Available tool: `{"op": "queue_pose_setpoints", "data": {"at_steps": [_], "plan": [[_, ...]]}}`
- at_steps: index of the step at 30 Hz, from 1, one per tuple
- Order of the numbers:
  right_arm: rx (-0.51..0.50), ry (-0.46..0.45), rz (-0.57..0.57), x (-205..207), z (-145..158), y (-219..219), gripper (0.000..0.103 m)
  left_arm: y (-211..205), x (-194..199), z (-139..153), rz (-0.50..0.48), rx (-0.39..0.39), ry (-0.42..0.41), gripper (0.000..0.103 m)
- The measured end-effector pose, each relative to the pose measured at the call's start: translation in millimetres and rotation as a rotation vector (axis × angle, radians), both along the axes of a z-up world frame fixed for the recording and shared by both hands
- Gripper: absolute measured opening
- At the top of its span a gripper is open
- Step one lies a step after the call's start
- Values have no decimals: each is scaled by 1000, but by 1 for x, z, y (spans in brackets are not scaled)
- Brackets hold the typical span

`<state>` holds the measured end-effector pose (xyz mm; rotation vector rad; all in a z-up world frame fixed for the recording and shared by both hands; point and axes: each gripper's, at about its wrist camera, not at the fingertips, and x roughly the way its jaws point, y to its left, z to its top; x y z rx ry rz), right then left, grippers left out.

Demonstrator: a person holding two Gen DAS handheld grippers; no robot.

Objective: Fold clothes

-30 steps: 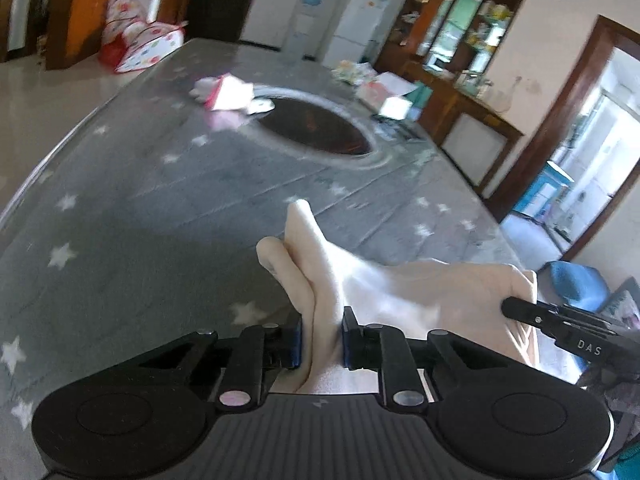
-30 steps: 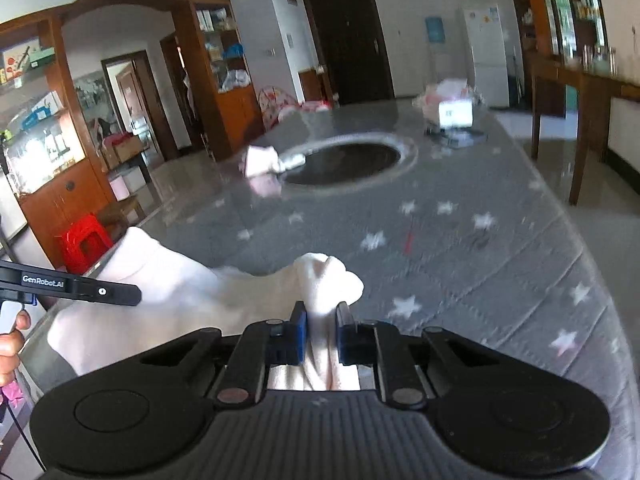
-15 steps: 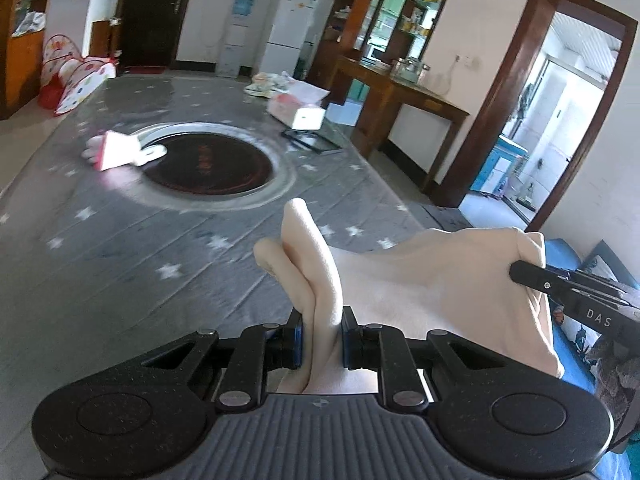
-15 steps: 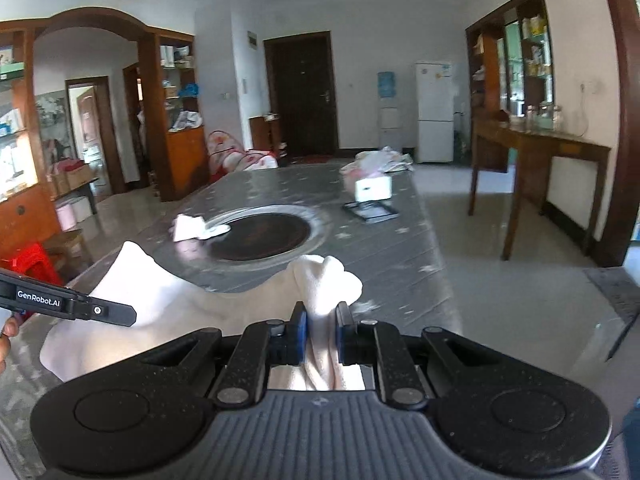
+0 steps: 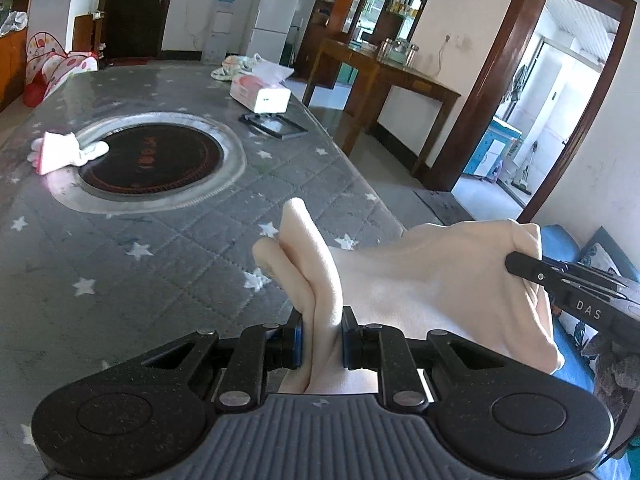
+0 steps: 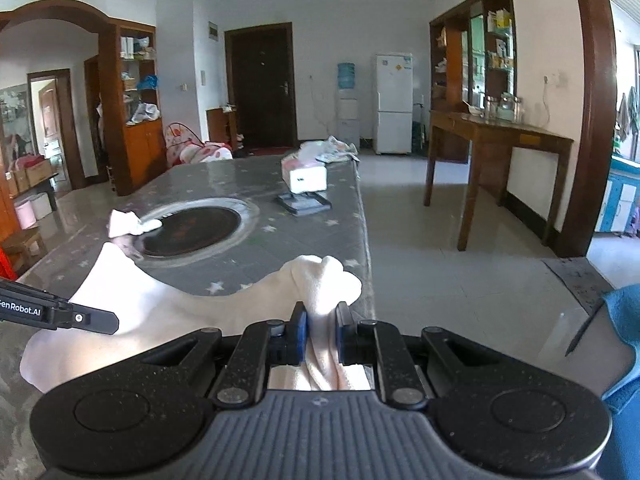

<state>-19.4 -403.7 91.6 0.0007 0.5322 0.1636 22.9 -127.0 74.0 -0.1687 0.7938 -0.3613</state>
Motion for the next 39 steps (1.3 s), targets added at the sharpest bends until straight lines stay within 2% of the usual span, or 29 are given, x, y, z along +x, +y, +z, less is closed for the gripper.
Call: {"op": "queue_pose_setpoints", "data": {"at_steps": [10, 14, 20, 24, 28, 33, 39], "plan": [[1, 67, -12, 11, -35, -8, 13, -11, 8, -32, -3, 39, 73, 21], [-3, 95, -18, 16, -44, -10, 13, -7, 9, -39, 6, 51, 91, 30], [-23, 127, -38, 24, -55, -16, 20, 3, 13, -41, 26, 56, 101, 36], [-15, 120, -26, 28, -53, -13, 20, 10, 15, -34, 60, 70, 82, 43], [-7, 114, -15, 32, -52, -11, 20, 11, 20, -24, 82, 76, 44, 43], [-5, 119, 15, 41, -53, -1, 20, -1, 29, -22, 49, 85, 22, 41], [-10, 149, 50, 61, -67, 17, 20, -10, 42, -35, 28, 123, 32, 42]]}}
